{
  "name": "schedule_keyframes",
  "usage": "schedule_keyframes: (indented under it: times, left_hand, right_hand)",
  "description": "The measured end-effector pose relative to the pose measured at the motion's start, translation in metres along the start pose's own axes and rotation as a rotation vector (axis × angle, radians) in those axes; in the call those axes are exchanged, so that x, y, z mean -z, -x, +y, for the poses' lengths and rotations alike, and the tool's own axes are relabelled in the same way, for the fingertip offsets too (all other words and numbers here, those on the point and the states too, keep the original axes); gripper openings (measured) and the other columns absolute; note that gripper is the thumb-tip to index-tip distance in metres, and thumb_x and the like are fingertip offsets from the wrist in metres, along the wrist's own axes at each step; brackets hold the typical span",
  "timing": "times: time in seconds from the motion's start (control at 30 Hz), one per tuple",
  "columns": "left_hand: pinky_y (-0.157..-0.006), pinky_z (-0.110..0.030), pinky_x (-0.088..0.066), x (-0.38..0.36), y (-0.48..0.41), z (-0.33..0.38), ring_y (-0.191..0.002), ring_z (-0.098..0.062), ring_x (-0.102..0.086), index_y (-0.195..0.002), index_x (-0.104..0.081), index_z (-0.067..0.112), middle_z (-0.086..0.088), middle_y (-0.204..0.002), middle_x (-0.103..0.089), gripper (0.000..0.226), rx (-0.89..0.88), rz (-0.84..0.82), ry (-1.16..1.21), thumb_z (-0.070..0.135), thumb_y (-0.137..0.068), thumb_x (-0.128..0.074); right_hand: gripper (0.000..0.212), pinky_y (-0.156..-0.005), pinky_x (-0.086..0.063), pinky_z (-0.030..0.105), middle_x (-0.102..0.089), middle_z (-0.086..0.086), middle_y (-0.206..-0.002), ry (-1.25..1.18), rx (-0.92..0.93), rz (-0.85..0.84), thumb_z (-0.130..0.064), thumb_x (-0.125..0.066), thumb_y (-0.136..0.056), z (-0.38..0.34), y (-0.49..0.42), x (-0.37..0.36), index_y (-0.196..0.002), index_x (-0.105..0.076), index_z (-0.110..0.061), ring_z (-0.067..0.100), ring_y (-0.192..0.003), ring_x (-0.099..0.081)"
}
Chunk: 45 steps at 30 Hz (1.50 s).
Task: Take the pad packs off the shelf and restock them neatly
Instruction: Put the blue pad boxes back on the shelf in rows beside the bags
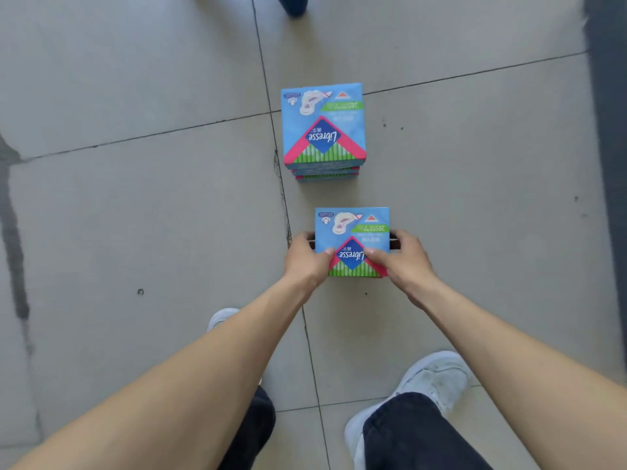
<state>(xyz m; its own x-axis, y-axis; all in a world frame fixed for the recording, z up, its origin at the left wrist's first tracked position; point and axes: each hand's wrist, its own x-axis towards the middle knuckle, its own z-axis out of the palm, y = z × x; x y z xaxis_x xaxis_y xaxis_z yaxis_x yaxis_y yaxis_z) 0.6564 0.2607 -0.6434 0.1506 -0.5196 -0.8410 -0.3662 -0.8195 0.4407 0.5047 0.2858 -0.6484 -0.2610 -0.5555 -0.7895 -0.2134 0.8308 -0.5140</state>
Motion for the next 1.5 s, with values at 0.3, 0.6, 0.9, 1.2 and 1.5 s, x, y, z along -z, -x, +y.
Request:
schedule_keyframes:
  times: [0.3, 0.6, 0.9, 1.2, 1.5]
  left_hand:
    - [-0.091, -0.038, -0.052, -0.011, 0.126, 0.137, -0.104, -0.018, -0.059, -0.124, -0.050, 0.010, -0.005, -0.119, -0.060, 0.036, -0.317, -0.082, -0.174, 0.016, -0.091, -0.061]
    - [-0.088, -0.038, -0.054, -0.057, 0.296, 0.291, -0.102, -0.020, -0.063, -0.121, -0.051, 0.015, -0.003, -0.115, -0.064, 0.033, -0.657, -0.280, -0.270, 0.012, -0.090, -0.061]
    - [-0.086, -0.037, -0.052, -0.159, 0.459, 0.327, -0.105, -0.016, -0.059, -0.115, -0.049, 0.020, 0.004, -0.116, -0.059, 0.029, -0.916, -0.478, -0.357, 0.009, -0.089, -0.057]
    - [-0.090, -0.035, -0.046, -0.289, 0.566, 0.289, -0.110, -0.019, -0.053, -0.121, -0.043, 0.016, 0.003, -0.123, -0.048, 0.033, -1.082, -0.656, -0.546, 0.007, -0.090, -0.050]
    - [-0.082, -0.033, -0.045, -0.402, 0.572, 0.282, -0.111, -0.023, -0.052, -0.121, -0.041, 0.012, -0.004, -0.123, -0.050, 0.032, -1.125, -0.660, -0.705, 0.003, -0.090, -0.045]
  right_hand:
    - [0.040, -0.083, -0.057, 0.041, -0.069, 0.004, -0.107, -0.157, 0.103, 0.275, -0.017, -0.076, -0.079, -0.084, 0.111, 0.119, -0.116, -0.060, -0.012, 0.019, -0.090, -0.068]
    - [0.037, -0.057, -0.044, 0.005, -0.068, -0.002, -0.102, -0.329, 0.227, 0.620, -0.020, -0.077, -0.079, -0.155, 0.251, 0.283, -0.111, -0.060, -0.014, 0.011, -0.089, -0.063]
    - [0.038, -0.080, -0.057, 0.031, -0.071, -0.008, -0.097, -0.433, 0.248, 0.938, -0.018, -0.078, -0.077, -0.112, 0.386, 0.412, -0.110, -0.060, -0.018, 0.006, -0.090, -0.066]
    - [0.046, -0.060, -0.045, 0.003, -0.066, -0.011, -0.091, -0.532, 0.150, 1.200, -0.015, -0.087, -0.066, -0.006, 0.456, 0.496, -0.100, -0.056, -0.013, -0.014, -0.080, -0.061]
    - [0.064, -0.076, -0.050, 0.022, -0.065, -0.001, -0.107, -0.624, 0.077, 1.433, -0.003, -0.086, -0.064, 0.054, 0.404, 0.556, -0.117, -0.052, -0.014, 0.012, -0.096, -0.062]
